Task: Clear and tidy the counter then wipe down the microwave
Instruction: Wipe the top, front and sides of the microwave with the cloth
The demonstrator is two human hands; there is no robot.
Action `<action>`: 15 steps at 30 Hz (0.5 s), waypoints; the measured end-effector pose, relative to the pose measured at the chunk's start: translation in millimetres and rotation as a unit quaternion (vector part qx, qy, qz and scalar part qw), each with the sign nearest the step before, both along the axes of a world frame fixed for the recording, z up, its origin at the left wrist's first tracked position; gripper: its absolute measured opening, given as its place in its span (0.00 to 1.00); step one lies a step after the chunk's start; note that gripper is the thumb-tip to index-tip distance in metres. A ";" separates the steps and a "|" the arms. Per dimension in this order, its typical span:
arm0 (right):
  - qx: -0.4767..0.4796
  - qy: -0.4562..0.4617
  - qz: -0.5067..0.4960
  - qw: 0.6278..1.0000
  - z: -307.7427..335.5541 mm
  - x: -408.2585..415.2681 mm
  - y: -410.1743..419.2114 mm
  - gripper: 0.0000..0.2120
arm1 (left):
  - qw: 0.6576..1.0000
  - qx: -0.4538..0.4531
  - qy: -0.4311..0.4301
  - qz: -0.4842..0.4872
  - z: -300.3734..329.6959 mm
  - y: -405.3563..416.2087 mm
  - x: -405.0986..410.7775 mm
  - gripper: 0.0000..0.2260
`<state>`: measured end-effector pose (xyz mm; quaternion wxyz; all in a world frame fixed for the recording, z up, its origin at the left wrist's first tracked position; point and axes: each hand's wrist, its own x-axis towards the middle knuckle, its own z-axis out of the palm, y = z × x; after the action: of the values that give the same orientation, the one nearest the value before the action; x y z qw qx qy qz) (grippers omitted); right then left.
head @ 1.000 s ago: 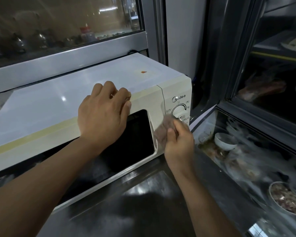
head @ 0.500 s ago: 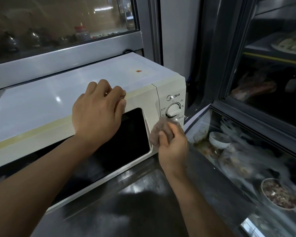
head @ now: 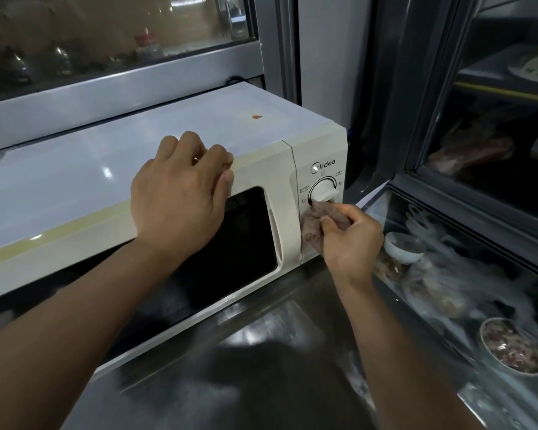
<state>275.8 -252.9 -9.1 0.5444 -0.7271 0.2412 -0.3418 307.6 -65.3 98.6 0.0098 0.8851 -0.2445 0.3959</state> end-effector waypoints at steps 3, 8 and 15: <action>0.066 -0.029 -0.074 0.995 -7.4 -4.7 -7.6 0.06 | 1.000 0.001 -0.004 -0.001 -0.5 0.7 0.5 0.10; 0.060 -0.051 -0.088 0.993 -14.0 -1.7 -26.8 0.04 | 1.000 0.003 -0.014 -0.004 -1.7 -0.6 1.1 0.10; 0.122 -0.008 0.025 0.992 -47.4 19.8 -32.3 0.13 | 1.000 0.006 -0.027 -0.005 -3.1 -0.8 2.5 0.10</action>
<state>295.6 -285.1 -56.5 0.6393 -0.6582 0.2583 -0.3022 310.1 -66.1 95.5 -0.0004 0.8728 -0.2518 0.4181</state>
